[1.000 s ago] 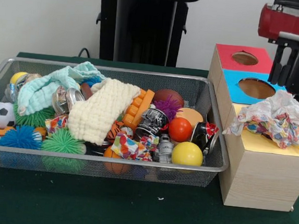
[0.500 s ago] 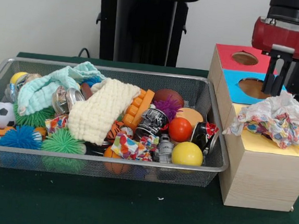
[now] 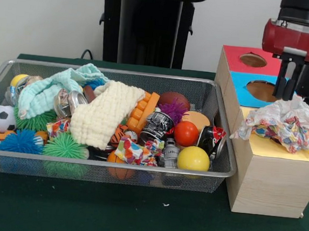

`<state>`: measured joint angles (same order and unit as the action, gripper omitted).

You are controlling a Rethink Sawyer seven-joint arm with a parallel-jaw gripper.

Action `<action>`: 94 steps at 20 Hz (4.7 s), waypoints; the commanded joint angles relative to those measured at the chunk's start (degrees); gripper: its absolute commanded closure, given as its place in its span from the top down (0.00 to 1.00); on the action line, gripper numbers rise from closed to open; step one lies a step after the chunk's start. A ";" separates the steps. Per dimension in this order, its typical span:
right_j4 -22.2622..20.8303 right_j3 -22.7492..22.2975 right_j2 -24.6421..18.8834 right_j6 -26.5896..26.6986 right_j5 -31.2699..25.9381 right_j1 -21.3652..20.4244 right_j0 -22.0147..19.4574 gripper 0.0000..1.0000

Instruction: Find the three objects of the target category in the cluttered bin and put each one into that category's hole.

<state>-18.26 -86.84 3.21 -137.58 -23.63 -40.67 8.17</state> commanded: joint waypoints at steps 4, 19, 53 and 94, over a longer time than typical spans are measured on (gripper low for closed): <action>-2.64 -2.24 -0.35 -2.29 3.15 3.57 0.64 0.00; -3.55 -1.25 1.03 -0.72 3.66 5.25 1.52 0.00; 8.23 -6.57 -5.91 -7.04 6.47 3.75 -3.41 0.00; 7.45 4.75 7.78 -6.79 20.41 29.31 5.03 0.00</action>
<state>-10.43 -82.10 9.45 -137.57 -5.85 -24.42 12.70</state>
